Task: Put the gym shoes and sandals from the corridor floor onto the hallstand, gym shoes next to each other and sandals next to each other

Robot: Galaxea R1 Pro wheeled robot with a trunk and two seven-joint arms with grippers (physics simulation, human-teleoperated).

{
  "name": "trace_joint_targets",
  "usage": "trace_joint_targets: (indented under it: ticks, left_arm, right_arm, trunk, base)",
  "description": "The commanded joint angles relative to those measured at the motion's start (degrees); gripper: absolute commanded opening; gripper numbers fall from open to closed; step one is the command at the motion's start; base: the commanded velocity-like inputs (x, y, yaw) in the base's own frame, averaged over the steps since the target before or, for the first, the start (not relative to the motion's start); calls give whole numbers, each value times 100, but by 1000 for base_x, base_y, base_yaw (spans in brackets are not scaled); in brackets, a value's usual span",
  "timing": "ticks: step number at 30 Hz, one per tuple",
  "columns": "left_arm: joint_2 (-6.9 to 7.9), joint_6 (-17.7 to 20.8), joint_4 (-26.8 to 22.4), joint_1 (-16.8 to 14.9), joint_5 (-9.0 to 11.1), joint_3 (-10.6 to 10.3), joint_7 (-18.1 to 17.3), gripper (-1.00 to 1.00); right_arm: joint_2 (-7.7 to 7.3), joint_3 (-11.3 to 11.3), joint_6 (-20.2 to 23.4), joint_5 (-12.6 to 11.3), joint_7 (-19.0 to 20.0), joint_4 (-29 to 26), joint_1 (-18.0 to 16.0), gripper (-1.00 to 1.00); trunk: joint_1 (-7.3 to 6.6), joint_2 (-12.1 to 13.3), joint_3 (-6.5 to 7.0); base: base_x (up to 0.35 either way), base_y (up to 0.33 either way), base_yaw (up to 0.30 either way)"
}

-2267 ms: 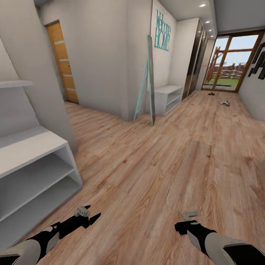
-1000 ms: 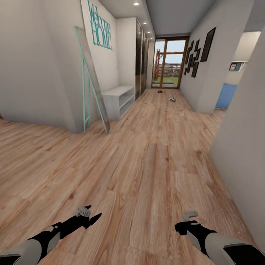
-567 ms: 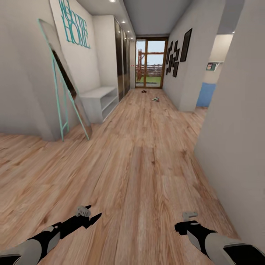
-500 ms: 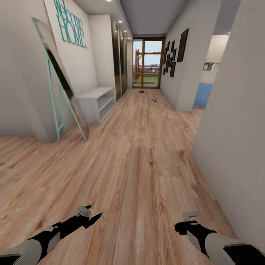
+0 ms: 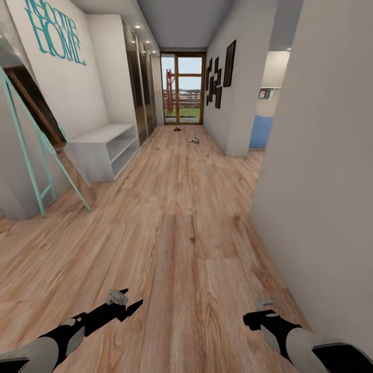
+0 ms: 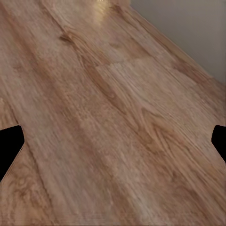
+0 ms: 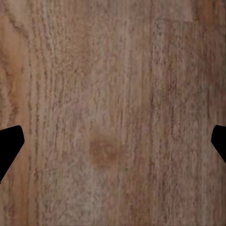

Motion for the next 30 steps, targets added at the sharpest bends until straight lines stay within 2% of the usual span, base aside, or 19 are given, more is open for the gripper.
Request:
trace_joint_targets:
  ticks: [1,7,19,25,30]
  left_arm:
    - [2,7,6,-4,26,13,-38,100]
    - [4,7,5,-4,26,13,-37,100]
    - [3,7,5,-4,26,13,-37,100]
    - [8,7,4,-4,27,13,-37,100]
    - [6,7,2,-4,27,13,-37,100]
  right_arm:
    - [3,42,-36,10,-14,10,-3,100]
    - [17,42,-258,19,-14,10,59,100]
    - [30,42,-323,22,-14,10,116,100]
    - [169,42,-330,29,-21,10,125,100]
    - [199,42,-332,37,-21,10,126,100]
  trunk:
    - [2,-2,-5]
    - [2,-2,-5]
    - [2,-2,-5]
    - [2,-2,-5]
    - [2,-2,-5]
  base:
    - [350,-93,-70]
    - [350,-93,-34]
    - [350,-79,-6]
    - [350,-16,-1]
    - [350,-3,0]
